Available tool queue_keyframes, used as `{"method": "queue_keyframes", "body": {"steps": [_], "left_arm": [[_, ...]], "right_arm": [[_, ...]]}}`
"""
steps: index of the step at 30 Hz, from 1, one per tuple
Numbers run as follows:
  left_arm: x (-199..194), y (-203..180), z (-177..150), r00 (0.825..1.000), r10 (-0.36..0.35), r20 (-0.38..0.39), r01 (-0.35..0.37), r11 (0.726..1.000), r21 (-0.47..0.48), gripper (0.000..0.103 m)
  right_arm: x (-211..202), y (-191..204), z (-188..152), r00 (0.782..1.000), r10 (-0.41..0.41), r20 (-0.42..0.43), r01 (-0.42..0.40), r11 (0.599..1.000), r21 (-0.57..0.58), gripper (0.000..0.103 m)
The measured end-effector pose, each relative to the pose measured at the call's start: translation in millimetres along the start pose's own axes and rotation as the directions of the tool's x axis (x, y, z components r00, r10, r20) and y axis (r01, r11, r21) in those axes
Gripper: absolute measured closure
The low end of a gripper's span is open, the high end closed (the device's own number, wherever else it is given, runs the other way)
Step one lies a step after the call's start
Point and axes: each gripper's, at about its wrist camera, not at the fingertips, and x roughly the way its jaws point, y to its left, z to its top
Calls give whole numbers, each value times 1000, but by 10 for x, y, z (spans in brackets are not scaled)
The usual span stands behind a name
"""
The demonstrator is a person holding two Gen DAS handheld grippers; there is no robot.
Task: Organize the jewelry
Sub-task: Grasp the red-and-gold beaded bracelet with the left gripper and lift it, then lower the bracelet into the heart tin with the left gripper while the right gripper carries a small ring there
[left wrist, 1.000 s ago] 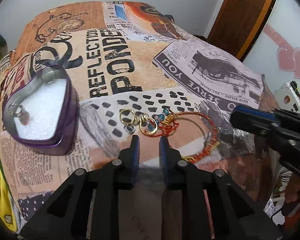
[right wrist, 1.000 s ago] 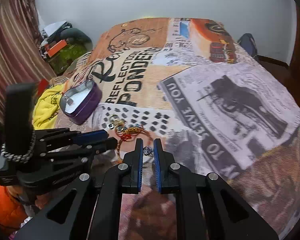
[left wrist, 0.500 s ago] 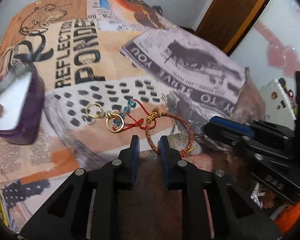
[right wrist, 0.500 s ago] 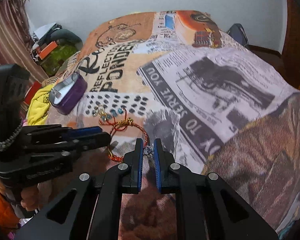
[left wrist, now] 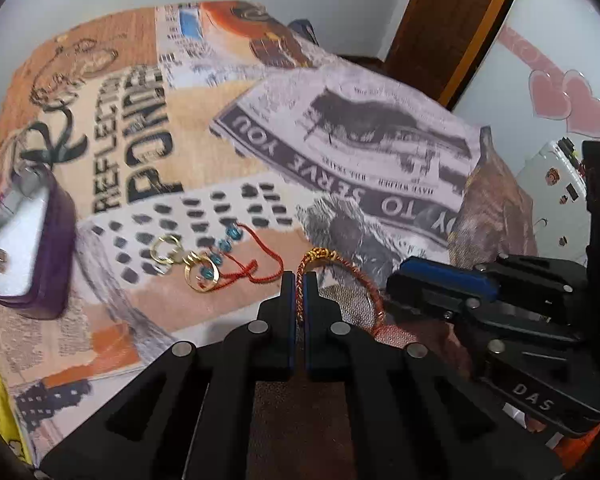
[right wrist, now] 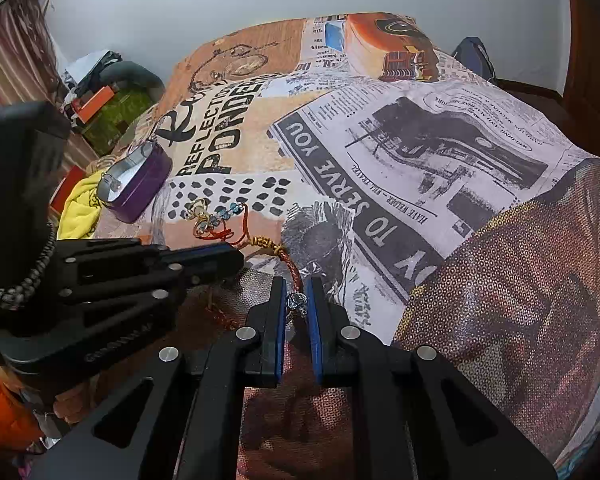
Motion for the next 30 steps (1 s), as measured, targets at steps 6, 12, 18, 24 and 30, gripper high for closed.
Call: {"method": "queue_keyframes", "body": {"steps": [6,12,18,24,30], "left_arm": [[-342,113,55,996,-5,85,9,999,-44,102],[-706,310,36,985,50,167,-36,996,-84,102],[-993,625,-21,968,127,219,-98,986,-138,102],[-1232,908,-55,946,190,262,-146,973,-179,102],[-1356,1139,-62,932,224,284,-172,965,-198,102]], "right_arm": [[-40,35,33,1000,0,9,0,1000,-10,94],[-51,124,65,1000,1,9,-1,1000,-26,94],[-159,353,277,997,17,69,-11,996,-86,94],[-234,664,566,988,59,146,-37,988,-147,94],[-202,987,811,976,111,188,-72,976,-205,94]]}}
